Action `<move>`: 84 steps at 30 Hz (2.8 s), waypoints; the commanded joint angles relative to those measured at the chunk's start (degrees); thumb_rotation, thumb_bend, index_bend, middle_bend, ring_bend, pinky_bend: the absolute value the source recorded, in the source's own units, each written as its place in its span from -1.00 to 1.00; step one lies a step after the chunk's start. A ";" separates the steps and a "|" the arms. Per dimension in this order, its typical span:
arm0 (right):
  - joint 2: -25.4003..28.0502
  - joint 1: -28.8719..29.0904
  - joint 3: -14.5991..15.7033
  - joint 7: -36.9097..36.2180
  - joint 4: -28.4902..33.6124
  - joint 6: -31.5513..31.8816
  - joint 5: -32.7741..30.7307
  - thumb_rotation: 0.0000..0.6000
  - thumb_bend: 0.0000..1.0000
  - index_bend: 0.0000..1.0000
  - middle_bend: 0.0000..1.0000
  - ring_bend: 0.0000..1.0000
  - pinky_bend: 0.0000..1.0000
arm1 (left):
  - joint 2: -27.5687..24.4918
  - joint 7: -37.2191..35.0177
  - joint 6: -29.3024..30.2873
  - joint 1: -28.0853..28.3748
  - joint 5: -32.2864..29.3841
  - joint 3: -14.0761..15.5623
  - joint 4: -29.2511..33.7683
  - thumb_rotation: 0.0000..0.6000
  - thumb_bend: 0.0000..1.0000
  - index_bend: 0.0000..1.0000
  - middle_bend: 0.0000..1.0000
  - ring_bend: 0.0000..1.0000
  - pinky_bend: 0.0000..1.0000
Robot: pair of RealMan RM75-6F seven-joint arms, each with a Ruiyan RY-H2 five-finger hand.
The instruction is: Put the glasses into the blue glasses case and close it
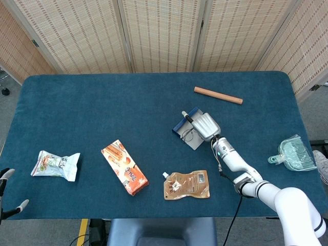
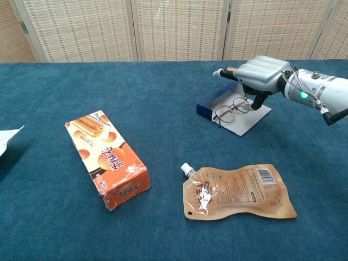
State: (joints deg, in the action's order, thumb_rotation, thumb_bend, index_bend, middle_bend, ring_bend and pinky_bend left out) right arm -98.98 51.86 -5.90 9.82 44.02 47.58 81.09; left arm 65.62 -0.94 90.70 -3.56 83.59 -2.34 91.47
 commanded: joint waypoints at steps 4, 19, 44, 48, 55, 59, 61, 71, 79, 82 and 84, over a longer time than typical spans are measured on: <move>-1.55 0.42 -0.49 2.01 -0.74 -1.08 -0.68 1.00 -0.60 -1.00 0.91 1.00 1.00 | 0.01 0.13 -0.14 0.15 0.16 0.05 0.09 1.00 -0.63 -0.65 -0.71 -0.81 -0.47; -8.73 5.16 -3.74 5.00 -9.68 -5.13 -3.27 1.00 -0.62 -1.00 0.91 1.00 1.00 | -0.10 0.02 -0.04 -0.05 -0.27 0.05 -0.18 1.00 -0.63 -0.65 -0.71 -0.81 -0.47; -3.83 4.13 -1.85 3.08 -1.43 -0.79 -0.09 1.00 -0.61 -1.00 0.91 1.00 1.00 | 0.19 -1.21 -0.02 -0.65 -0.73 0.25 -1.64 1.00 -0.63 -0.65 -0.71 -0.81 -0.47; -0.99 3.52 -1.89 5.68 4.31 -0.29 -0.36 1.00 -0.61 -1.00 0.91 1.00 1.00 | 0.15 -1.53 0.13 -0.90 -0.91 0.29 -1.82 1.00 -0.63 -0.65 -0.71 -0.81 -0.47; 0.73 3.32 -2.58 9.98 10.92 -0.17 -1.72 1.00 -0.61 -1.00 0.91 1.00 1.00 | 0.34 -2.07 0.17 -1.11 -0.94 0.37 -2.39 1.00 -0.63 -0.65 -0.71 -0.81 -0.47; -1.65 4.31 -3.43 12.41 11.05 -0.16 -2.47 1.00 -0.61 -1.00 0.91 1.00 1.00 | 0.40 -2.12 0.18 -1.02 -0.63 0.38 -2.39 1.00 -0.63 -0.65 -0.71 -0.81 -0.47; -3.17 5.09 -4.11 13.27 10.49 -0.53 -3.11 1.00 -0.61 -1.00 0.91 1.00 1.00 | 0.36 -2.29 0.39 -1.11 -0.59 0.34 -2.44 1.00 -0.63 -0.65 -0.71 -0.81 -0.47; -8.17 7.34 -5.27 17.13 6.25 -2.32 -5.40 1.00 -0.61 -1.00 0.91 1.00 1.00 | 0.57 -3.25 0.22 -1.48 -0.96 0.47 -3.28 1.00 -0.63 -0.65 -0.71 -0.81 -0.47; -9.03 6.88 -4.61 18.01 3.55 -3.04 -6.27 1.00 -0.61 -1.00 0.91 1.00 1.00 | 0.49 -3.39 0.37 -1.43 -0.77 0.30 -3.28 1.00 -0.63 -0.65 -0.71 -0.81 -0.47; -8.55 6.20 -4.13 17.77 3.70 -2.60 -6.09 1.00 -0.61 -1.00 0.91 1.00 1.00 | 0.51 -3.50 0.34 -1.43 -0.75 0.29 -3.35 1.00 -0.63 -0.65 -0.71 -0.81 -0.47; -7.96 5.71 -3.81 17.63 4.12 -2.23 -5.92 1.00 -0.61 -1.00 0.91 1.00 1.00 | 0.56 -3.47 0.41 -1.41 -0.61 0.28 -3.34 1.00 -0.63 -0.65 -0.71 -0.81 -0.47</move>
State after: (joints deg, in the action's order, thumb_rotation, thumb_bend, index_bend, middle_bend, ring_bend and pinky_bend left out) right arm -107.17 57.77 -9.88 27.54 47.95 45.17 75.06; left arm 66.18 -4.41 91.09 -4.97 82.98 -2.05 88.12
